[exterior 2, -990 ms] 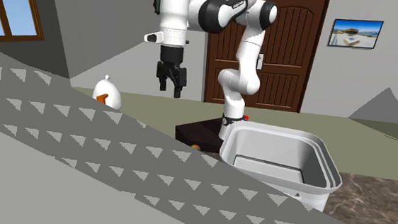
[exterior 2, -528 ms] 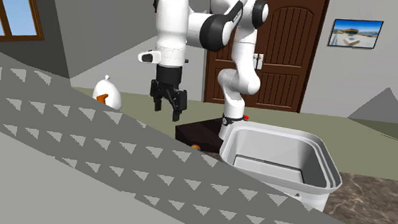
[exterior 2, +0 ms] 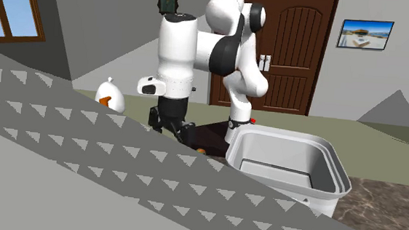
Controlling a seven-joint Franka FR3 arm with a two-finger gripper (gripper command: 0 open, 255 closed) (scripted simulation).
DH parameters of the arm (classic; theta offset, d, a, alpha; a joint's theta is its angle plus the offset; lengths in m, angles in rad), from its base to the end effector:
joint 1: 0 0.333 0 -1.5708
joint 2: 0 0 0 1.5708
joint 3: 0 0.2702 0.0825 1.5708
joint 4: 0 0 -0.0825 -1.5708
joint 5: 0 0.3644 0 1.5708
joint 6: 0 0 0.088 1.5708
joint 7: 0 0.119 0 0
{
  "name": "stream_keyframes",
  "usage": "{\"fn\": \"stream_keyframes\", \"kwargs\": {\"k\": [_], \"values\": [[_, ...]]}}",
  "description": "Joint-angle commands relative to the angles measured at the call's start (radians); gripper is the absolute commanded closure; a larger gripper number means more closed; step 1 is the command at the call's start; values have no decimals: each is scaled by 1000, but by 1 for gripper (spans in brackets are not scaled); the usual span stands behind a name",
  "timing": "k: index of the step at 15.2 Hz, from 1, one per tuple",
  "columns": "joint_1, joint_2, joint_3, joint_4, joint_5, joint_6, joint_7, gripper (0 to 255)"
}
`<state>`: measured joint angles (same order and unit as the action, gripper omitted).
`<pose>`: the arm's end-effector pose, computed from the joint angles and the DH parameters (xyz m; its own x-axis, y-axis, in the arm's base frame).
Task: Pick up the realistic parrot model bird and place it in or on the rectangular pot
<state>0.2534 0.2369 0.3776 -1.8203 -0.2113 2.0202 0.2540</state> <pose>0.4883 0.3282 0.3662 0.8951 0.4459 0.0047 0.4431 -0.8905 0.1038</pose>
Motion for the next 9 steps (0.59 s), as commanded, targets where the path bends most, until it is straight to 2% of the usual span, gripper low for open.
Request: {"fn": "stream_keyframes", "kwargs": {"k": [1,7,9], "values": [[28,75,5,65,-42,-8,10,0],[134,296,3,280,-148,-52,24,0],[133,305,-1,266,-152,-31,27,0]]}}
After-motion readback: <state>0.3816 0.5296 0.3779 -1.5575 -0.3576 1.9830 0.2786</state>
